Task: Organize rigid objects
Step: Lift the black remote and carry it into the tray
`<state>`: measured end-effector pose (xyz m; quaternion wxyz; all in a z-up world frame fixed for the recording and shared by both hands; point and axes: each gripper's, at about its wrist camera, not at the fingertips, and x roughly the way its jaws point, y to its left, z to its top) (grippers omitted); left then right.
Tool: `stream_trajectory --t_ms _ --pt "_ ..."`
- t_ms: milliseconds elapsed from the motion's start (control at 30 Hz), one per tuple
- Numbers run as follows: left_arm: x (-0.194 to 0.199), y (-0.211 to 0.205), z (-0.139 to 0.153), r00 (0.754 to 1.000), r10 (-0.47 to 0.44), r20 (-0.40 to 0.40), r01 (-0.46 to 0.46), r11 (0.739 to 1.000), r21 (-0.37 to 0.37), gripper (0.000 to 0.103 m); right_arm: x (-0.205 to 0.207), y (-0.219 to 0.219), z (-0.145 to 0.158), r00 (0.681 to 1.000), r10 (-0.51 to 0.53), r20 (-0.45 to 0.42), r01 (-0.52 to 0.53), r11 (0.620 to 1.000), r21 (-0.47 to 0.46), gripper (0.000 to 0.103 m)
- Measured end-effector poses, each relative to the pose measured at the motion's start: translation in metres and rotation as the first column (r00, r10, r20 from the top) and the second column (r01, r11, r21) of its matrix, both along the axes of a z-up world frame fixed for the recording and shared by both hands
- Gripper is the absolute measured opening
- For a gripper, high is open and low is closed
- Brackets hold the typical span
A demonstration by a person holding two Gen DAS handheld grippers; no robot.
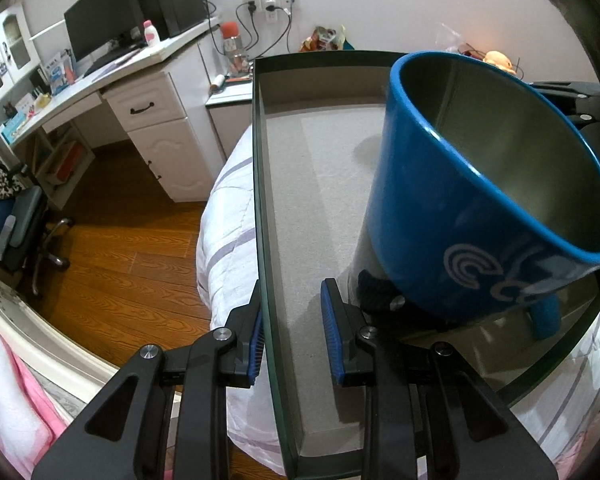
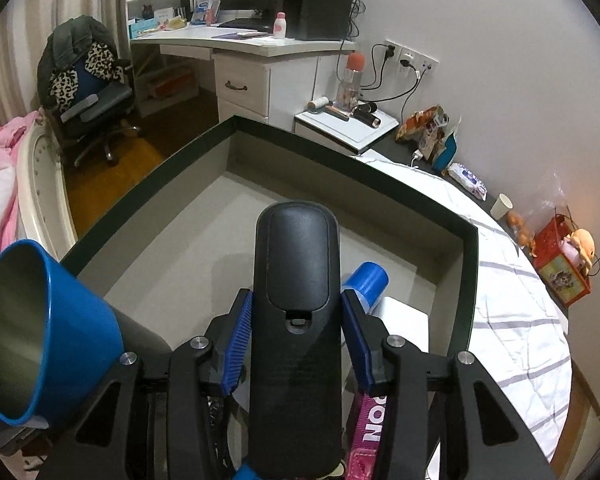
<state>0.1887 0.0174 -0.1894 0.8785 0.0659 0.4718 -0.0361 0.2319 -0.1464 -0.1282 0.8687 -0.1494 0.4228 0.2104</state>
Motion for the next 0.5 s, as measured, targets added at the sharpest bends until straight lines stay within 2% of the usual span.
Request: stream_trajectory --t_ms 167,500 --pt "0.000 0.000 0.000 1.000 0.000 -0.002 0.000 1.000 0.000 0.025 -0.002 -0.001 0.006 1.000 -0.006 0.015 0.006 1.000 -0.002 0.050" --pt "0.000 0.000 0.000 1.000 0.000 -0.002 0.000 1.000 0.000 0.025 -0.013 -0.018 0.012 0.998 -0.049 0.039 0.051 0.997 -0.050 0.073"
